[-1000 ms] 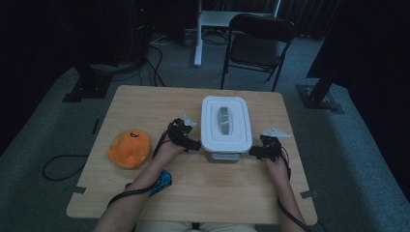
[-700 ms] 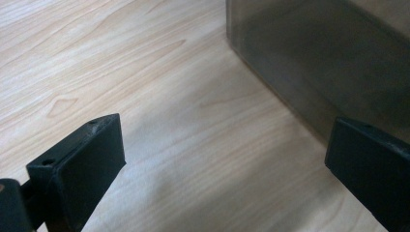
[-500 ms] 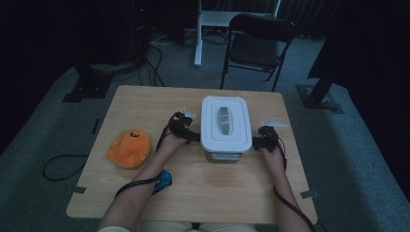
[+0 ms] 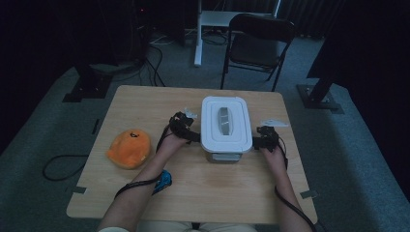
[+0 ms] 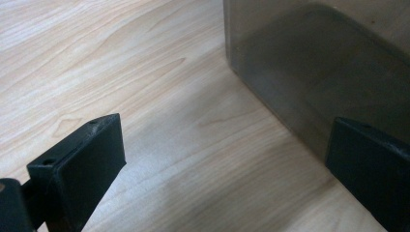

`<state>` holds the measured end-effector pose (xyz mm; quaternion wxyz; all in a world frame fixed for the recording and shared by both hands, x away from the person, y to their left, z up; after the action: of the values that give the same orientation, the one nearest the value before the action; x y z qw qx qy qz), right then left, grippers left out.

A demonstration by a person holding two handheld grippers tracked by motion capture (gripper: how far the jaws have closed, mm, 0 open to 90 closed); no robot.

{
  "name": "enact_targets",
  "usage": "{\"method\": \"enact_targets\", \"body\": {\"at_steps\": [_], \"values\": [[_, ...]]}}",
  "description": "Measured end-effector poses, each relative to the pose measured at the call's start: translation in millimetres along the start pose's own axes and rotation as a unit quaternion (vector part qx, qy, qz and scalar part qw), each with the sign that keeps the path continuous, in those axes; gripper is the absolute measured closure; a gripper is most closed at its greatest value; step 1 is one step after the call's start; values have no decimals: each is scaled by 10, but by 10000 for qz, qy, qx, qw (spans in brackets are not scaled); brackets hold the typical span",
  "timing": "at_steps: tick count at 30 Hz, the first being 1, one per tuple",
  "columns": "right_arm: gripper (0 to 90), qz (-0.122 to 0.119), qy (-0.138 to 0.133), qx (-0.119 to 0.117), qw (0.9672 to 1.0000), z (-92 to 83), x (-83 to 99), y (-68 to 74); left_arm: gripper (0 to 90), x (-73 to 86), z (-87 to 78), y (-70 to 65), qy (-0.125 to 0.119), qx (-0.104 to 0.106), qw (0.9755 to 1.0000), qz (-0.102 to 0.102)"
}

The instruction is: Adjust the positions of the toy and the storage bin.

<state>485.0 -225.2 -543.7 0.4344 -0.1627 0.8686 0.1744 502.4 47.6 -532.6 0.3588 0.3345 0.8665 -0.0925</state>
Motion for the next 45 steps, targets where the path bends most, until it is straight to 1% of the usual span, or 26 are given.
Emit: {"method": "enact_targets", "body": {"at_steps": [7,12,18,20,22,24,28,29,30,33,35,39,43,45], "values": [[231,-38,-8,-44,10000,-72,50,43,14,19,-72,-82,37,5,9999,167],[236,-147,-2,-44,9999,-137,92,86,14,54,-142,-145,53,41,9996,276],[237,-257,10,-100,9996,-236,161,160,14,62,-231,-196,-1,19,9992,408],[239,-286,-3,-116,9995,-266,187,181,14,66,-251,-218,-26,25,9992,401],[240,-305,-11,-121,9995,-293,210,202,14,78,-273,-237,-41,19,9990,446],[241,-322,-14,-128,9994,-314,231,217,14,90,-295,-257,-67,52,9991,417],[243,-415,23,-135,9990,-364,276,251,14,112,-346,-298,-125,58,9989,445],[243,-469,27,-120,9988,-382,288,265,14,112,-346,-298,-125,58,9989,445],[243,-473,35,-136,9988,-392,296,276,14,129,-364,-311,-105,60,9987,490],[243,-534,41,-162,9984,-428,318,305,14,159,-383,-333,-86,56,9986,518],[243,-527,42,-207,9984,-446,331,320,14,180,-398,-350,-87,38,9984,551],[243,-571,47,-230,9981,-480,355,342,14,226,-439,-395,-103,97,9985,532],[243,-589,32,-232,9980,-514,384,356,14,255,-489,-454,-136,126,9979,626],[244,-595,6,-228,9980,-536,403,366,14,275,-517,-486,-115,125,9973,712]]}}
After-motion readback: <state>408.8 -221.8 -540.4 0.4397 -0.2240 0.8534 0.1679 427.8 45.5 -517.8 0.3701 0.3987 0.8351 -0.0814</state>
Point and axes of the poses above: each handheld gripper's, and its own axes: z roughly forward along the jaws, x roughly out of its underside, y roughly to its left, the point moved 7 cm from there along z, roughly forward along the jaws, and after that the axes turned 3 degrees about z, right-handed, at the moved point
